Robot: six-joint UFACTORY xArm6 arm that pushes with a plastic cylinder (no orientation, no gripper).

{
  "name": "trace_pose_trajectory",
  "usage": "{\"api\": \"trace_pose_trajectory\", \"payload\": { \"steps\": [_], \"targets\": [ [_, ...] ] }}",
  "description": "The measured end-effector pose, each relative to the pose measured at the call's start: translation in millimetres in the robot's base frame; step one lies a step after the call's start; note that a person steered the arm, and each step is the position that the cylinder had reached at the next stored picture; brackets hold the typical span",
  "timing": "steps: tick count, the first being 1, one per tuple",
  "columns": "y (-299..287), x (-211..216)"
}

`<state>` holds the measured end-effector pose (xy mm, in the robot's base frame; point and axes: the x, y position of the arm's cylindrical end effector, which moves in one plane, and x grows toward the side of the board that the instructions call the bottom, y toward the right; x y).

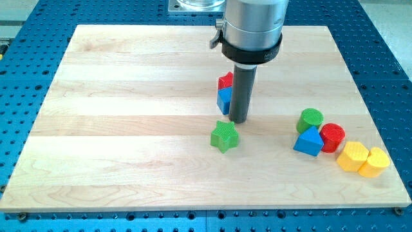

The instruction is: Separate the red star from the cube

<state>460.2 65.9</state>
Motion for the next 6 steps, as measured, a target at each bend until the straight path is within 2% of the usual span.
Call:
{"api": "trace_pose_trajectory", "payload": {
  "steps": [1,2,3,4,5,6],
  "targets": [
    [22,-37],
    [-34,-39],
    [-61,-54],
    [-37,-71],
    [22,-60],
    [10,38]
  ]
}}
